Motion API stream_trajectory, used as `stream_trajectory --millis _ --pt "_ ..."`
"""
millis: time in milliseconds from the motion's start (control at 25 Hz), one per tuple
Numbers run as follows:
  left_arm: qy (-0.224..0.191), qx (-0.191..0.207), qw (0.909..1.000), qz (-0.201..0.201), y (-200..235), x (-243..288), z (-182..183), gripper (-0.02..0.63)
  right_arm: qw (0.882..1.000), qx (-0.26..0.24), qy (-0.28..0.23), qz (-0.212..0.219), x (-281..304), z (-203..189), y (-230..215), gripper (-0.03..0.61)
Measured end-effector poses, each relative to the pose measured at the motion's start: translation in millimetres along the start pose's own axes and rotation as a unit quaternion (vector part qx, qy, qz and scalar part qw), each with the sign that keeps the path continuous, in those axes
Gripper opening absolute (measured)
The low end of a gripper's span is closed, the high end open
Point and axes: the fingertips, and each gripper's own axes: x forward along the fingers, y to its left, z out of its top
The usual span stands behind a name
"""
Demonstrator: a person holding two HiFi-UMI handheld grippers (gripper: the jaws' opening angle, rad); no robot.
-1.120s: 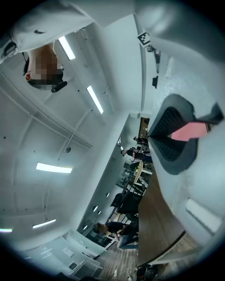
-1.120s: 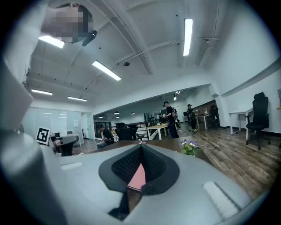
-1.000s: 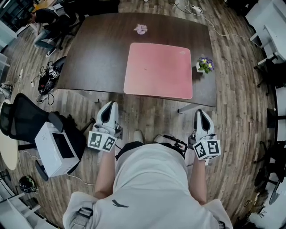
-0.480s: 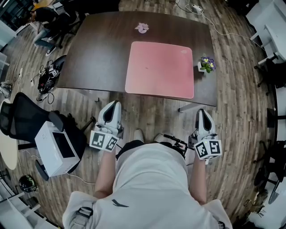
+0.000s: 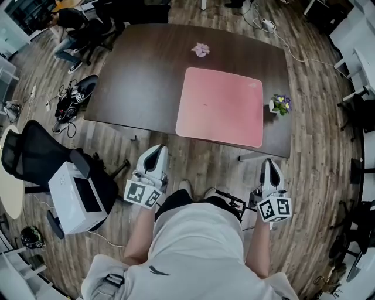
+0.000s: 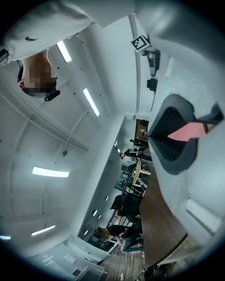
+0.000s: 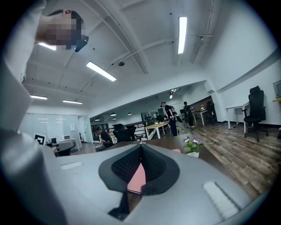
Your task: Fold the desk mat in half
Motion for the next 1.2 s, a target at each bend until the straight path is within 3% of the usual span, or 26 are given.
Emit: stream_trajectory --millis 520,720,920,1200 --pt "0.001 -0.018 0.9992 -0.037 41.6 19.3 4.0 0.003 0.999 -0.031 0.009 -0.034 29.4 4.7 26.0 0.0" --pt "-0.022 -0.051 0.9983 -0.017 55.1 33.1 10.5 0.003 0.999 -0.034 0.012 -0.026 47.9 12.5 25.2 0.0" --pt "-0.043 -0.091 0.9949 -0.009 57.8 61.4 16.3 0.003 0.999 -0.034 0.014 -0.016 75.7 17.3 2.6 0.0" --pt "-0.019 -0.059 0.998 0.009 59.2 115.5 2.4 0.003 0.999 -0.032 0.007 -0.013 120.2 32.7 -50.8 0.0"
